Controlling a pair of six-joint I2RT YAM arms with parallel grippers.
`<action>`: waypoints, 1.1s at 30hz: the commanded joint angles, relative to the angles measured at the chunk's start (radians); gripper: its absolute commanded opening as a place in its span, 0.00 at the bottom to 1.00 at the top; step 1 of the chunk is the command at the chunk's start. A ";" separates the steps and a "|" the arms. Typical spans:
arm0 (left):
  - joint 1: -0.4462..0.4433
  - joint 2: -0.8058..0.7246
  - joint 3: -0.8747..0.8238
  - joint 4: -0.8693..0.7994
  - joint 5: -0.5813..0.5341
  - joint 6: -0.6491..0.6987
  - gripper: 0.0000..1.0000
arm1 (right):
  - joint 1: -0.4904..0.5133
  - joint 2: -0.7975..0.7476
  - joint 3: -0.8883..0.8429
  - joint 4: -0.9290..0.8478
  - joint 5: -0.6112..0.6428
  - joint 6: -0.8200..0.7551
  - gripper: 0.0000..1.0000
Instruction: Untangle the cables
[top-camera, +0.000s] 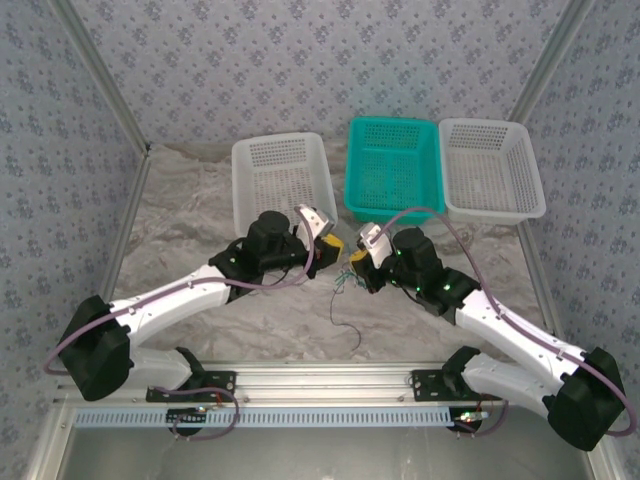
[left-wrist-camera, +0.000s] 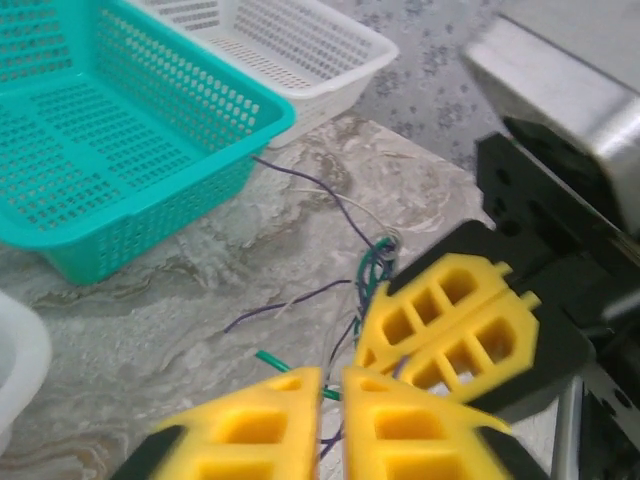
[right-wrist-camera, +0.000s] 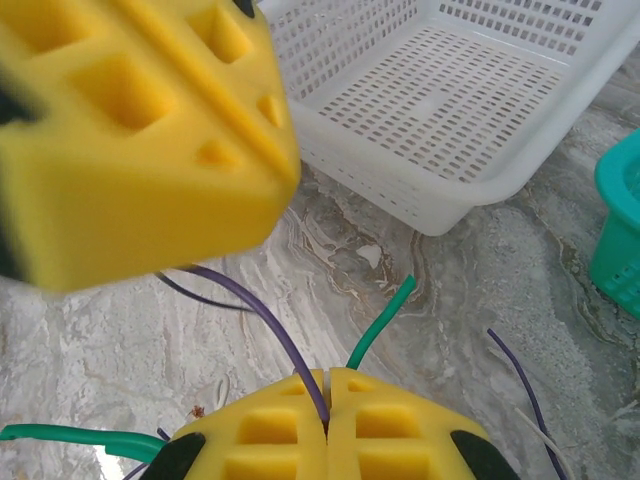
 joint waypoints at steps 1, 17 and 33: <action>0.002 0.015 -0.008 0.039 0.096 -0.012 0.43 | 0.005 -0.003 0.020 0.038 0.019 0.003 0.00; 0.016 0.098 0.051 0.018 0.219 0.003 0.07 | 0.008 -0.019 0.027 0.024 0.014 0.004 0.01; 0.027 -0.220 -0.094 0.278 0.066 -0.155 0.00 | -0.068 0.206 -0.158 0.241 0.334 0.186 0.21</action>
